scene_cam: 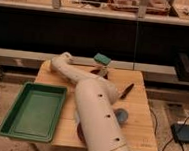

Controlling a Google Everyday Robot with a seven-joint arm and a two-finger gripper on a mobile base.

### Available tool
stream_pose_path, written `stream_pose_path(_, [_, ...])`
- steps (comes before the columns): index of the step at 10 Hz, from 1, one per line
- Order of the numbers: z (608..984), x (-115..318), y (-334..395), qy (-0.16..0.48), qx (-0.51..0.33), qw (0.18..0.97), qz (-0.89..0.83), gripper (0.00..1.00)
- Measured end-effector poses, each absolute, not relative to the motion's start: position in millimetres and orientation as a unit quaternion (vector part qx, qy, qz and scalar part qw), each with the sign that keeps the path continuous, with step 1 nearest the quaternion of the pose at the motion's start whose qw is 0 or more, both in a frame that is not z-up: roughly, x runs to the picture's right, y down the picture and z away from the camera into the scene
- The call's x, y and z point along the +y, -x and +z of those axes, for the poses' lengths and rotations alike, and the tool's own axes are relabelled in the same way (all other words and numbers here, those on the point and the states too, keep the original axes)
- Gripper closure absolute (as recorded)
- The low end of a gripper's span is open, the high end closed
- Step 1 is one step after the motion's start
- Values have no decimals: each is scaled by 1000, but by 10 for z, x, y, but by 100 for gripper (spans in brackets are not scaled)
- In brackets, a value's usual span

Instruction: Place apple in purple bowl

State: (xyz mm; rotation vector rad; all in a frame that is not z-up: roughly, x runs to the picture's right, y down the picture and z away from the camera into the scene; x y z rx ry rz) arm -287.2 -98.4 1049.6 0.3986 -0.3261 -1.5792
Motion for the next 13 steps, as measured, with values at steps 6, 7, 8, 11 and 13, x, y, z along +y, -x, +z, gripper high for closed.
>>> stream_pose_path(6, [10521, -962, 2861, -171, -155, 681, -695, 20])
stream_pose_path(7, [10520, -963, 2865, -171, -156, 681, -695, 20])
stream_pose_path(8, [10519, -960, 2872, -171, -156, 681, -694, 20])
stream_pose_path(11, [10518, -961, 2873, -171, -156, 682, -694, 20])
stream_pose_path(13, [10518, -960, 2876, -171, -156, 682, -694, 20])
